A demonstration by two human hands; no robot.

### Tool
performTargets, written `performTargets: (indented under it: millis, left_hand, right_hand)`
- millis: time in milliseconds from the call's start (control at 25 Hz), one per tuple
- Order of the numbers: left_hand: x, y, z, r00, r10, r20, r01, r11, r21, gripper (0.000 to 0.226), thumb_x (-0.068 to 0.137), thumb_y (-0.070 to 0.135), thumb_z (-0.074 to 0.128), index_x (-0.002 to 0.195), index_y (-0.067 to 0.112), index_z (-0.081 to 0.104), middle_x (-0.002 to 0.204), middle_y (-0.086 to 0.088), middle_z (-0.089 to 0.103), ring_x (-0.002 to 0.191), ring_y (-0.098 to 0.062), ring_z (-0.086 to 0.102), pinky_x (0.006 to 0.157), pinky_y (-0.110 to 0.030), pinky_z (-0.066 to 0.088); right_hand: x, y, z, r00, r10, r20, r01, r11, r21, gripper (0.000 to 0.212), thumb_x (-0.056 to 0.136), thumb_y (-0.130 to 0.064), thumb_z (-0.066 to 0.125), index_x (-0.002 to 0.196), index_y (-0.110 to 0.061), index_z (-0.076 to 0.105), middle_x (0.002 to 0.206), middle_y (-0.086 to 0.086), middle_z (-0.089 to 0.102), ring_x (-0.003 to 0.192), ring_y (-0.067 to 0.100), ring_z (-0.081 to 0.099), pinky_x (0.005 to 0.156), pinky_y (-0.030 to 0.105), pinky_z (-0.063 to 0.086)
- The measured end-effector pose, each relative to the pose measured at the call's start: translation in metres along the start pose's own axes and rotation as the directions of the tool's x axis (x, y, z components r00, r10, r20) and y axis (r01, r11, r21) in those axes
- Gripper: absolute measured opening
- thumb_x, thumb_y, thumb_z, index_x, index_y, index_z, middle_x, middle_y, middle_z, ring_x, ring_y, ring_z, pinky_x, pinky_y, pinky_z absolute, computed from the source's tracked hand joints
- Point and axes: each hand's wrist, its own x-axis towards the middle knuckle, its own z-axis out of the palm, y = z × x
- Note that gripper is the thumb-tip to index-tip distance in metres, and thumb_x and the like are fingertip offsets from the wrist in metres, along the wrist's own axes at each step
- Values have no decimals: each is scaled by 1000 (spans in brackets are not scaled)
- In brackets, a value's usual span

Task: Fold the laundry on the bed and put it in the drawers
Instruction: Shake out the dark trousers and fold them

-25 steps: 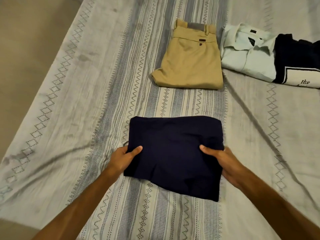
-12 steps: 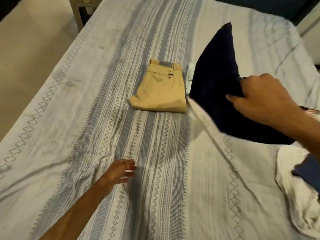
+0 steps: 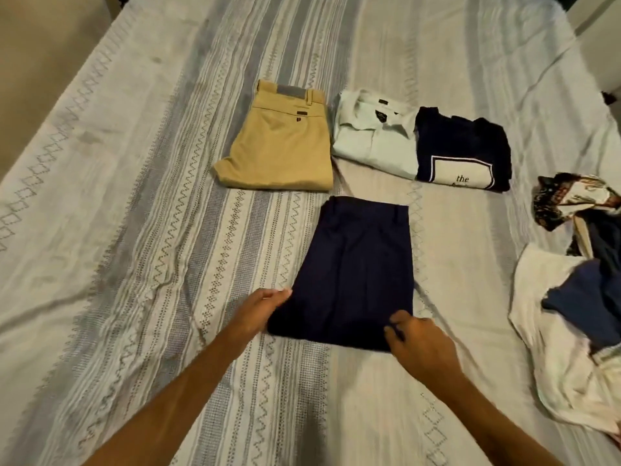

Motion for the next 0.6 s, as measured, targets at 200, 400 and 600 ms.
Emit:
performTargets:
  millis: [200, 400, 600]
  left_hand:
    - [21, 8, 33, 992, 100, -73, -56, 891, 450, 99, 50, 92, 75, 123, 27, 61, 121, 8, 70, 115, -18, 64, 105, -38, 50]
    - [46, 21, 54, 996, 66, -53, -28, 846, 532, 105, 51, 73, 91, 133, 17, 57, 125, 5, 67, 108, -17, 64, 87, -26, 50]
    - [9, 29, 40, 964, -151, 219, 70, 939, 337, 67, 67, 29, 97, 127, 24, 70, 114, 6, 77, 101, -12, 74, 89, -26, 56]
  right_hand:
    - [64, 59, 21, 897, 265, 353, -440, 469, 766, 75, 78, -53, 84, 134, -10, 58, 128, 4, 69, 114, 26, 67, 97, 40, 53]
    - [87, 55, 49, 901, 198, 385, -432, 341, 835, 69, 66, -44, 95, 122, -14, 67, 109, 0, 78, 100, 23, 75, 93, 44, 61]
    - [49, 38, 30, 864, 31, 502, -474, 382, 794, 60, 75, -25, 87, 130, -15, 68, 108, -5, 80, 102, 18, 76, 99, 41, 58]
